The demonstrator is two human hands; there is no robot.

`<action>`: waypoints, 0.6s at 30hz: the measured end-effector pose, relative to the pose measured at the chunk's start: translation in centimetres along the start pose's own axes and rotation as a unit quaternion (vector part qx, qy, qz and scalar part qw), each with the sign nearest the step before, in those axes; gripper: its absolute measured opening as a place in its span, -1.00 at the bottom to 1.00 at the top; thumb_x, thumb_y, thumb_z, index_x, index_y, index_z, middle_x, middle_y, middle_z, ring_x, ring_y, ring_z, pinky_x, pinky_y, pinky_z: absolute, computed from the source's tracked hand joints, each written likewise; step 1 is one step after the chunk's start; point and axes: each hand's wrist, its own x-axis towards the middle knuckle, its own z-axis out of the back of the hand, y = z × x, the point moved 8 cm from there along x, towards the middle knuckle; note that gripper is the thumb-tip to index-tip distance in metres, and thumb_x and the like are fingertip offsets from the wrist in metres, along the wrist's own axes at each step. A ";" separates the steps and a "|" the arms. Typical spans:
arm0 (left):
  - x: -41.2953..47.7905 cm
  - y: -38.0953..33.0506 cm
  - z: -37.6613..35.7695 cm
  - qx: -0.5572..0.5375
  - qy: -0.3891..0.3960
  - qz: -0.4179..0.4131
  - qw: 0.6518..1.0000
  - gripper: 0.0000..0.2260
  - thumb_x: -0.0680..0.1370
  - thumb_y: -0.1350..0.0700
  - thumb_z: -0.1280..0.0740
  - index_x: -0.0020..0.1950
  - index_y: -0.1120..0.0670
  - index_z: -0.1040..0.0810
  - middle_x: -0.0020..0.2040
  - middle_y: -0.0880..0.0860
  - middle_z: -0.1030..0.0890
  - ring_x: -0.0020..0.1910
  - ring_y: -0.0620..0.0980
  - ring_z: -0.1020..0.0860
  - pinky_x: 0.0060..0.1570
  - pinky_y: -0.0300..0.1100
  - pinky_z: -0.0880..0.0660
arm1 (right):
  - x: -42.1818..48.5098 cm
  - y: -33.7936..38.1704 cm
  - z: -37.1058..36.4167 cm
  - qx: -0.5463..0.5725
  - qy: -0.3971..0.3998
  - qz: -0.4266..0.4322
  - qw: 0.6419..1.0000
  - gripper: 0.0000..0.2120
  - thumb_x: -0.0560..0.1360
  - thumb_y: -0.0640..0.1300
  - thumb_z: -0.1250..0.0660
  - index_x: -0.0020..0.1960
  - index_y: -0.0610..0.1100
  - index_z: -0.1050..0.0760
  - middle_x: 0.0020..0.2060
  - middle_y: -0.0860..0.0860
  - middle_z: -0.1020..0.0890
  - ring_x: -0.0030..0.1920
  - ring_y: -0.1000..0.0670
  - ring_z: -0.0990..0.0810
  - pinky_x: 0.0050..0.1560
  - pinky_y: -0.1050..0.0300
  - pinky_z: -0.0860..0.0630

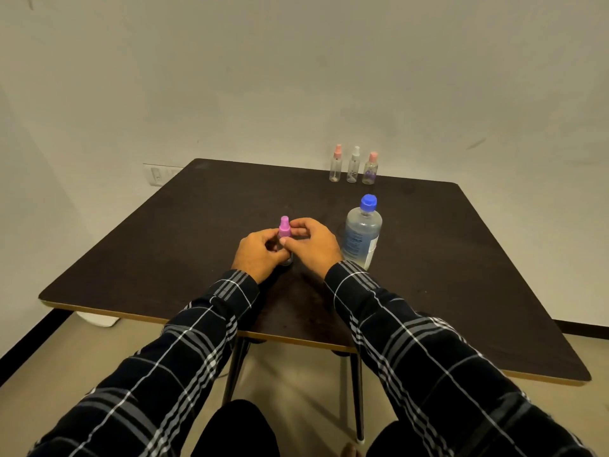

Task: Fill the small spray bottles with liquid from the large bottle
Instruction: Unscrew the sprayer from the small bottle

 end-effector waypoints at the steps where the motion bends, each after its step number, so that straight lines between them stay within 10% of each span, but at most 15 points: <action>1: 0.0 0.0 0.0 0.003 0.000 0.000 1.000 -0.65 0.49 0.19 -0.48 0.27 -0.03 -0.65 -0.07 -0.11 -0.68 -0.07 -0.20 -0.61 -0.03 -0.29 -0.50 | 0.0 -0.1 0.0 0.003 0.002 -0.004 1.000 -0.60 0.43 -0.07 -0.51 0.23 0.00 -0.53 0.04 0.10 -0.68 0.05 0.13 -0.64 0.17 0.05 -0.59; 18: -0.5 0.2 -0.3 0.005 0.003 0.017 1.000 -0.68 0.52 0.17 -0.46 0.27 0.00 -0.63 -0.02 -0.06 -0.67 -0.02 -0.13 -0.61 0.10 -0.10 -0.55 | -0.5 0.6 0.4 -0.026 -0.030 -0.008 0.999 -0.66 0.39 -0.01 -0.55 0.11 0.00 -0.55 -0.03 0.10 -0.67 0.00 0.12 -0.62 0.07 0.11 -0.59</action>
